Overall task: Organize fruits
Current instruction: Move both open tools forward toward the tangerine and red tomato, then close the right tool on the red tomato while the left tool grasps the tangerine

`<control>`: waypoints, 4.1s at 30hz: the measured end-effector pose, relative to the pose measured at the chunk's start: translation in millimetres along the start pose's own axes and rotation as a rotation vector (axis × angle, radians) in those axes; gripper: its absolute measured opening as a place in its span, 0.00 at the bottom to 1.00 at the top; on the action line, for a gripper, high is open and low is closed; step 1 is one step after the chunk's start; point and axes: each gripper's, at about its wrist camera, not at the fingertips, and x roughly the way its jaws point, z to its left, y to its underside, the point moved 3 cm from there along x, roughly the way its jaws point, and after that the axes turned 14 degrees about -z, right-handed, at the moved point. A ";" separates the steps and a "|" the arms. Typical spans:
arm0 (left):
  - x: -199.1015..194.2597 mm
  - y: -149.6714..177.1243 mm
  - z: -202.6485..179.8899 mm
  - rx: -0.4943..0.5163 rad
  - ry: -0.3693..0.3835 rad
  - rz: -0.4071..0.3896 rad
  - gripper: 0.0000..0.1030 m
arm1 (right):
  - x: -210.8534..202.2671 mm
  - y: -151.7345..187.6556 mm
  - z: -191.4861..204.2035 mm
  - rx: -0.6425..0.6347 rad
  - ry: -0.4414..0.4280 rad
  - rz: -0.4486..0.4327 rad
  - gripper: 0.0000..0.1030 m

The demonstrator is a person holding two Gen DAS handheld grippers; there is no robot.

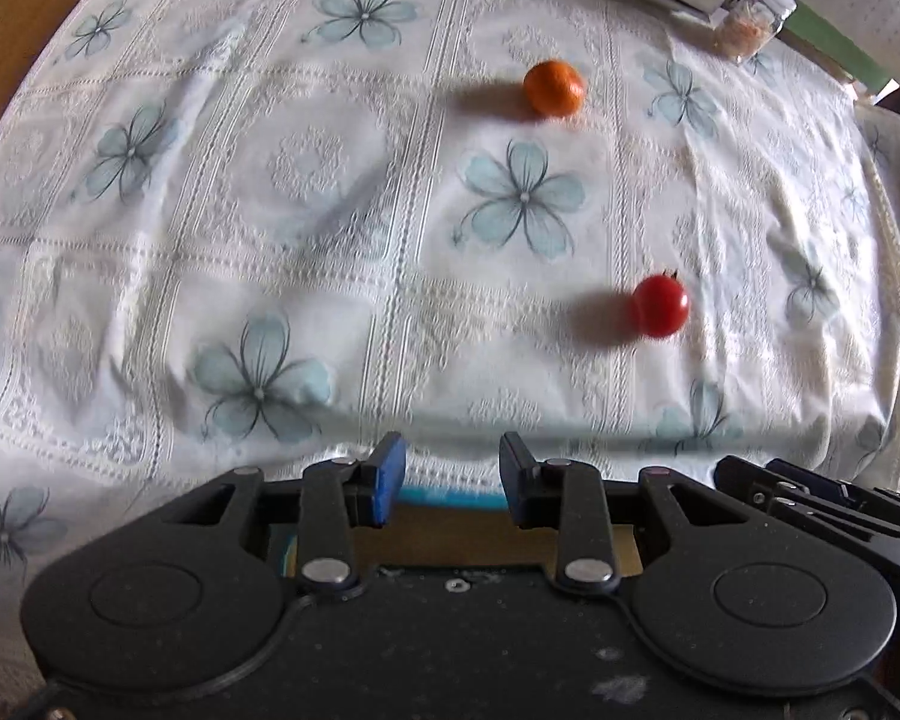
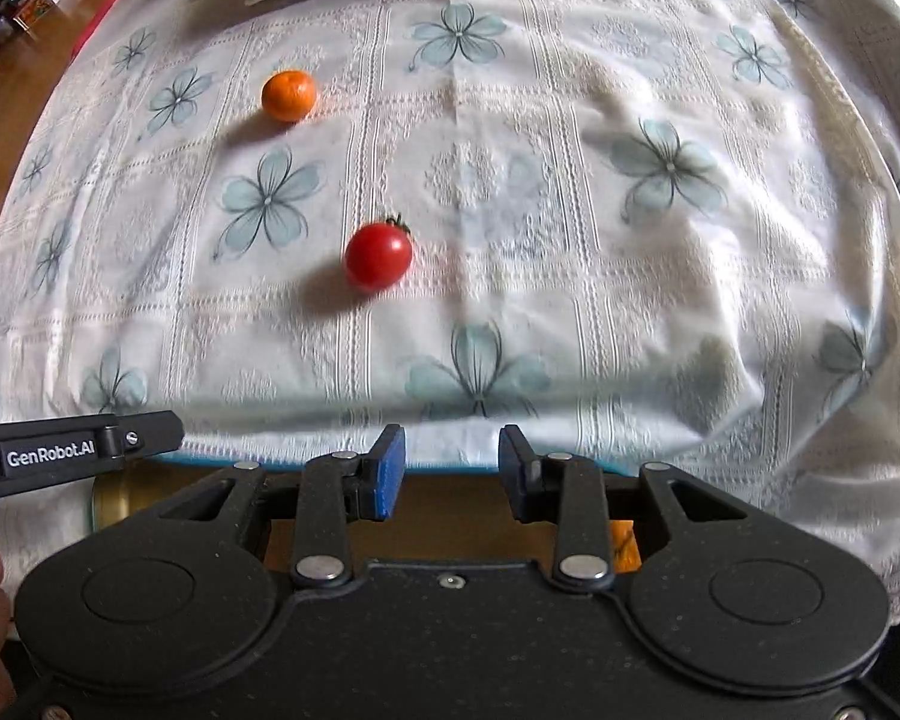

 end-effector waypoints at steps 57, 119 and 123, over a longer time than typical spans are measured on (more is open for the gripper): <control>17.7 -37.6 29.4 -0.061 -0.049 -0.059 0.32 | 76.5 -46.5 55.5 -0.061 0.061 -0.002 0.43; 108.2 -150.2 -93.6 0.085 -0.146 -0.169 0.33 | 68.3 -45.9 -77.6 0.121 0.059 -0.119 0.35; 117.7 -153.3 -94.1 0.083 -0.164 -0.158 0.34 | 68.1 -45.8 -76.7 0.114 0.062 -0.120 0.35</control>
